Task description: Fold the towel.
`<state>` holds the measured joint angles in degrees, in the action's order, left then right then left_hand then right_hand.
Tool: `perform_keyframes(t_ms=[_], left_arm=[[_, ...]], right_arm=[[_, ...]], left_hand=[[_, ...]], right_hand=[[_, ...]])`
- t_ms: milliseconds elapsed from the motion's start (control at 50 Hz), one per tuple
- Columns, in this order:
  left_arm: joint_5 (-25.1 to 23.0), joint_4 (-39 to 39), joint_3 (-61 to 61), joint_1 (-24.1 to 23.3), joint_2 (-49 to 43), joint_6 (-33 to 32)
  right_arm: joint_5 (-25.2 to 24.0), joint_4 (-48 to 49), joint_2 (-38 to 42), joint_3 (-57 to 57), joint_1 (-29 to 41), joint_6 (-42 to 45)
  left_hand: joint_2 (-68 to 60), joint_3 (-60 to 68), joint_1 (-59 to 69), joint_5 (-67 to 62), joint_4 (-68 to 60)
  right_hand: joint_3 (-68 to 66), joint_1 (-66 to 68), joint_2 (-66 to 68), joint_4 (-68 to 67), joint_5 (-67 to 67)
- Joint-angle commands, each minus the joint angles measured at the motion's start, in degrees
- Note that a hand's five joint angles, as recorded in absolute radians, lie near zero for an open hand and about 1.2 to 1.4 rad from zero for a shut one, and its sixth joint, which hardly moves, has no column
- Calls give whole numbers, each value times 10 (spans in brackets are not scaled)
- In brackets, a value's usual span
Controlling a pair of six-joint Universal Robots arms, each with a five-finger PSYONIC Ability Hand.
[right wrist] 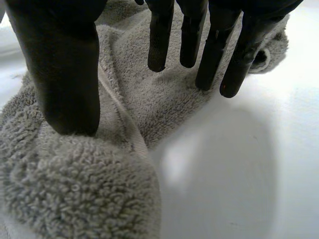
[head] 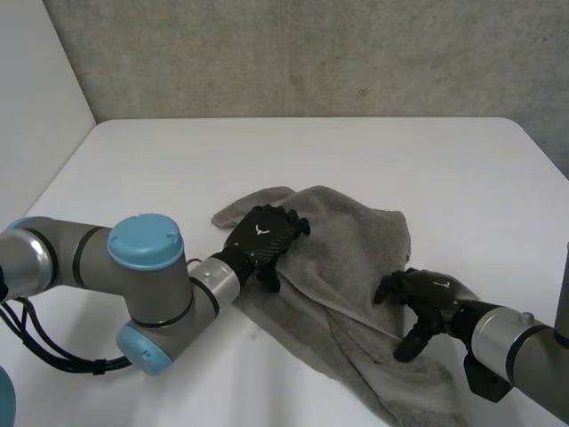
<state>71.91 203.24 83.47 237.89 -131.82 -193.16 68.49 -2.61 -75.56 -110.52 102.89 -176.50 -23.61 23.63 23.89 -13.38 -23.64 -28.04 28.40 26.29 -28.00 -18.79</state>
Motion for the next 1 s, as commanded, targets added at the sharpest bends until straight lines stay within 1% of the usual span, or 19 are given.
perform_keyframes(t_ms=[20,60,140,180,280,400,460,480,500,520,540,580,720,760,780,800,820,920,1000], left_arm=[[1,0,-13,0,-6,-5],[2,0,-19,0,-10,-5],[2,0,-37,-1,-28,-6],[2,0,-45,-1,-34,-6],[2,-1,-66,-1,-53,-6],[2,-5,-86,-1,-69,-7],[2,-5,-98,-1,-75,-10],[2,-5,-105,-1,-77,-14],[2,-5,-105,-1,-77,-14],[2,-5,-111,-1,-79,-20],[2,-5,-111,-1,-79,-20],[2,-5,-129,-1,-79,-33],[12,0,-209,-1,-61,-52],[23,0,-243,-1,-45,-51],[43,0,-276,-1,-31,-49],[72,4,-309,0,-16,-44],[73,4,-309,0,-16,-44],[181,40,-364,-1,50,-6],[190,37,-352,-1,85,33]], right_arm=[[-13,1,4,11,4,-8],[-12,0,4,21,7,-15],[-12,-1,4,28,18,-25],[-12,-2,6,31,22,-28],[-12,-17,17,34,35,-28],[-13,-22,23,35,38,-27],[-13,-20,29,41,40,-23],[-8,-20,34,47,41,-20],[-5,-20,40,55,41,-19],[-5,-20,40,55,41,-19],[-2,-19,45,64,41,-19],[0,-19,46,80,41,-17],[30,-20,45,232,41,11],[65,-14,38,339,42,41],[66,-14,38,340,42,41],[88,2,33,391,42,56],[113,36,24,432,42,65],[149,131,-5,468,44,69],[146,111,-12,460,59,74]], left_hand=[[-41,41,38,-43,-41],[-58,58,55,-60,-58],[-108,108,105,-111,-108],[-108,108,106,-111,-108],[-107,106,104,-109,-106],[-110,110,107,-112,-110],[-173,173,171,-176,-173],[-259,259,256,-261,-259],[-260,259,257,-262,-259],[-360,359,357,-362,-359],[-361,360,358,-363,-360],[-545,544,542,-547,-544],[-564,564,561,-566,-564],[-564,564,561,-566,-564],[-564,564,561,-566,-564],[-564,564,561,-566,-564],[-564,564,561,-566,-564],[-564,564,561,-566,-564],[-564,564,561,-566,-564]], right_hand=[[-88,84,105,-88,-80],[-205,201,223,-205,-198],[-239,236,257,-240,-232],[-224,221,242,-225,-217],[-26,22,43,-26,-18],[-44,41,62,-45,-37],[-106,103,124,-107,-99],[-173,169,191,-173,-166],[-294,290,311,-294,-286],[-295,291,312,-295,-287],[-456,453,474,-457,-449],[-519,515,537,-519,-512],[-520,516,537,-520,-512],[-520,516,537,-520,-512],[-520,516,537,-520,-512],[-520,516,537,-520,-512],[-520,516,537,-520,-512],[-520,516,537,-520,-512],[-520,516,537,-520,-512]])
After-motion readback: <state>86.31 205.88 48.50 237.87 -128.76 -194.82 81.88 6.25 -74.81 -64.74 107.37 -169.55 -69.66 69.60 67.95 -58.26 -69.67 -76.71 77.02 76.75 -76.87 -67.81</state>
